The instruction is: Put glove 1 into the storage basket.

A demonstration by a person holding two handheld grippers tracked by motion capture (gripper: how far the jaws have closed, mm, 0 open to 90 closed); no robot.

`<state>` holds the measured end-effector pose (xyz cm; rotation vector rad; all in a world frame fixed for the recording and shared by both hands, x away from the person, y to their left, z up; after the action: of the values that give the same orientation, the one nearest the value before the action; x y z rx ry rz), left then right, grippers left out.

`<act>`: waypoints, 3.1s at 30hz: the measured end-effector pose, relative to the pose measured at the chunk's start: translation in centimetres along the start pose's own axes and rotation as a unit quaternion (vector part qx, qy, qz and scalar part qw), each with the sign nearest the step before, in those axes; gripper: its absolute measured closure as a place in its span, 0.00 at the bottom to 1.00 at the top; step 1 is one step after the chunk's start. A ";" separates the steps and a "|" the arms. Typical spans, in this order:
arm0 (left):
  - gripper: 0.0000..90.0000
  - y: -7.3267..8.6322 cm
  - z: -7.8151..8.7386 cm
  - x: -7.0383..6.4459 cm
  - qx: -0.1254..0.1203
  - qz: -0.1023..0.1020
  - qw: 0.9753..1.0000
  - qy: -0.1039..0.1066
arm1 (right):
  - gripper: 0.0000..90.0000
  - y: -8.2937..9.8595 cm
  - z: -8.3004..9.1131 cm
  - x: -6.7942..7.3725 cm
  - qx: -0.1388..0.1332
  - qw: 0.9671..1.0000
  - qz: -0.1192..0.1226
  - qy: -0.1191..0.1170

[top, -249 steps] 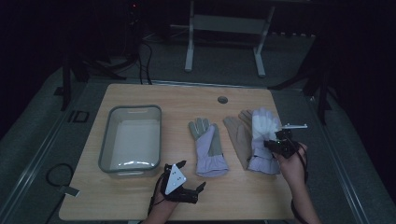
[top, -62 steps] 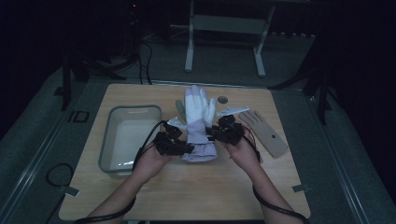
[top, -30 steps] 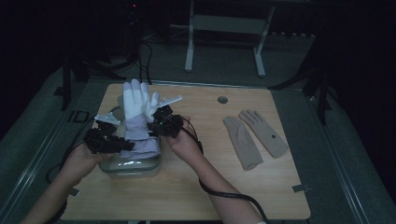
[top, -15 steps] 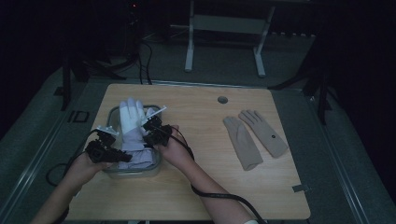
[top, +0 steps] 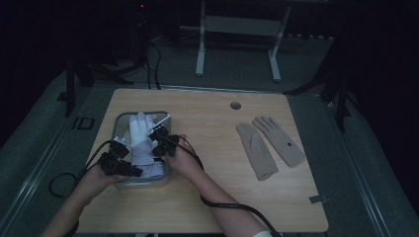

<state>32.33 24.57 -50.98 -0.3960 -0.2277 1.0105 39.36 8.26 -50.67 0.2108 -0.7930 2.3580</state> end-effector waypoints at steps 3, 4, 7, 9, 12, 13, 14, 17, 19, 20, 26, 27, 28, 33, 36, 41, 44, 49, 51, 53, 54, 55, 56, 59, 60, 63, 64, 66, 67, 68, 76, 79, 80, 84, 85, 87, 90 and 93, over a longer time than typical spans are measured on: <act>0.45 0.0 0.6 0.0 -0.016 0.002 1.000 -0.026 | 0.75 0.0 -0.1 0.2 -0.002 1.000 0.007 -0.001; 0.40 0.1 0.8 0.2 -0.023 0.008 1.000 -0.013 | 0.72 0.0 -0.1 0.2 -0.005 1.000 0.010 -0.003; 0.29 0.5 1.3 0.4 -0.043 0.020 0.999 -0.009 | 0.51 -0.2 0.6 0.2 -0.030 0.999 0.031 -0.010; 0.22 0.7 1.7 0.2 -0.065 0.020 0.998 -0.012 | 0.39 -0.2 1.3 0.2 -0.050 0.998 0.040 -0.023; 0.16 0.6 2.5 -0.1 -0.097 0.023 0.995 -0.005 | 0.31 -0.3 2.4 0.1 -0.074 0.995 0.063 -0.013; 0.16 0.5 2.8 -0.3 -0.110 0.024 0.994 -0.011 | 0.29 -0.3 2.7 0.0 -0.066 0.996 0.054 -0.015; 0.16 0.4 3.1 -0.4 -0.124 0.025 0.992 -0.012 | 0.25 -0.3 3.0 -0.1 -0.066 0.996 0.059 -0.025; 0.11 -0.1 3.7 -0.8 -0.138 0.033 0.990 -0.011 | 0.22 -0.1 4.2 -0.3 -0.088 0.993 0.072 -0.029; 0.08 -0.3 4.0 -1.1 -0.148 0.037 0.988 -0.004 | 0.18 0.1 4.9 -0.5 -0.096 0.992 0.074 -0.030; 0.08 -0.4 4.1 -1.3 -0.150 0.039 0.988 0.001 | 0.16 0.2 5.3 -0.6 -0.096 0.992 0.079 -0.030; 0.05 -1.4 4.2 -2.8 -0.155 0.021 0.988 0.017 | 0.16 0.7 7.0 -1.2 -0.104 0.991 0.079 -0.031; 0.05 -1.7 4.3 -3.3 -0.158 0.018 0.987 0.022 | 0.16 0.8 7.3 -1.4 -0.107 0.991 0.078 -0.029; 0.05 -1.9 4.3 -3.6 -0.162 0.014 0.986 0.026 | 0.16 1.0 7.8 -1.5 -0.108 0.991 0.077 -0.030; 0.05 -3.2 4.1 -5.6 -0.167 -0.016 0.985 0.032 | 0.16 1.7 8.9 -2.1 -0.107 0.991 0.082 -0.021; 0.05 -3.7 4.0 -6.5 -0.175 -0.023 0.984 0.040 | 0.16 2.7 10.1 -3.0 -0.110 0.991 0.080 -0.012; 0.07 -4.5 3.7 -8.4 -0.191 -0.040 0.979 0.053 | 0.16 4.0 11.3 -4.1 -0.114 0.991 0.072 -0.003; 0.07 -4.9 3.5 -9.6 -0.200 -0.046 0.977 0.050 | 0.16 4.8 11.9 -4.8 -0.114 0.991 0.067 0.003; 0.07 -5.5 2.8 -11.6 -0.201 -0.063 0.975 0.074 | 0.16 6.3 12.9 -6.0 -0.125 0.991 0.055 0.000; 0.07 -5.7 2.4 -12.5 -0.201 -0.074 0.973 0.082 | 0.16 6.6 13.1 -6.3 -0.130 0.990 0.053 -0.001; 0.07 -5.9 2.1 -13.3 -0.200 -0.083 0.972 0.094 | 0.15 7.4 13.7 -7.0 -0.139 0.989 0.049 -0.002; 0.07 -6.0 1.9 -13.7 -0.200 -0.089 0.971 0.094 | 0.15 7.7 13.9 -7.2 -0.143 0.989 0.046 -0.004; 0.07 -6.1 1.7 -14.1 -0.199 -0.097 0.971 0.094 | 0.15 7.9 14.2 -7.4 -0.148 0.988 0.043 -0.006; 0.07 -6.2 1.5 -14.4 -0.199 -0.104 0.970 0.095 | 0.15 8.2 14.4 -7.6 -0.156 0.987 0.041 -0.005; 0.07 -6.4 1.0 -15.2 -0.195 -0.111 0.969 0.101 | 0.14 8.8 14.8 -8.2 -0.159 0.987 0.037 -0.005; 0.07 -6.4 0.8 -15.4 -0.197 -0.113 0.968 0.104 | 0.14 9.0 14.8 -8.3 -0.155 0.987 0.038 0.001; 0.07 -6.5 0.2 -16.0 -0.200 -0.121 0.967 0.105 | 0.13 9.5 14.9 -8.6 -0.154 0.987 0.037 0.009; 0.07 -6.5 0.0 -16.2 -0.201 -0.121 0.966 0.105 | 0.13 10.1 15.0 -9.0 -0.155 0.987 0.034 0.014; 0.07 -6.5 -0.4 -16.4 -0.200 -0.122 0.966 0.107 | 0.13 10.6 15.1 -9.3 -0.151 0.988 0.033 0.021; 0.07 -6.5 -0.6 -16.6 -0.198 -0.124 0.966 0.110 | 0.13 10.9 15.1 -9.5 -0.149 0.988 0.034 0.024; 0.07 -6.5 -0.8 -16.7 -0.199 -0.126 0.965 0.112 | 0.13 11.3 15.1 -9.7 -0.147 0.988 0.033 0.028; 0.07 -6.3 -2.6 -18.1 -0.188 -0.148 0.963 0.121 | 0.15 13.6 15.3 -10.7 -0.134 0.988 0.046 0.058; 0.07 -6.3 -3.3 -18.4 -0.195 -0.148 0.962 0.122 | 0.15 14.5 15.4 -11.2 -0.141 0.987 0.045 0.057; 0.07 -6.3 -3.5 -18.5 -0.196 -0.150 0.962 0.121 | 0.15 14.8 15.4 -11.3 -0.144 0.987 0.045 0.056; 0.07 -6.1 -4.2 -18.9 -0.194 -0.164 0.960 0.115 | 0.15 15.9 15.7 -11.7 -0.164 0.983 0.062 0.052; 0.07 -6.0 -4.3 -19.1 -0.195 -0.167 0.960 0.113 | 0.15 16.1 15.7 -11.9 -0.166 0.983 0.062 0.055; 0.07 -5.9 -4.8 -19.4 -0.198 -0.175 0.959 0.106 | 0.15 16.6 15.8 -12.1 -0.166 0.983 0.061 0.058; 0.07 -5.7 -5.5 -19.7 -0.197 -0.176 0.958 0.112 | 0.15 17.4 15.9 -12.5 -0.163 0.983 0.059 0.062; 0.07 -5.5 -6.2 -19.8 -0.194 -0.182 0.957 0.112 | 0.14 18.2 15.9 -12.9 -0.163 0.983 0.065 0.062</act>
<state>28.61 3.67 -54.36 -0.7911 -0.2824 0.5478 37.53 -19.07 -51.08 -0.1279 -1.1436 2.2924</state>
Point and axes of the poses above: each handheld gripper's, and its own axes: z roughly backward along the jaws, y roughly out of its underside, x roughly to its left, the point moved 1 cm from there along -z, roughly forward along the jaws, and after that the axes turned 14 degrees about -y, right-handed, at the moved point
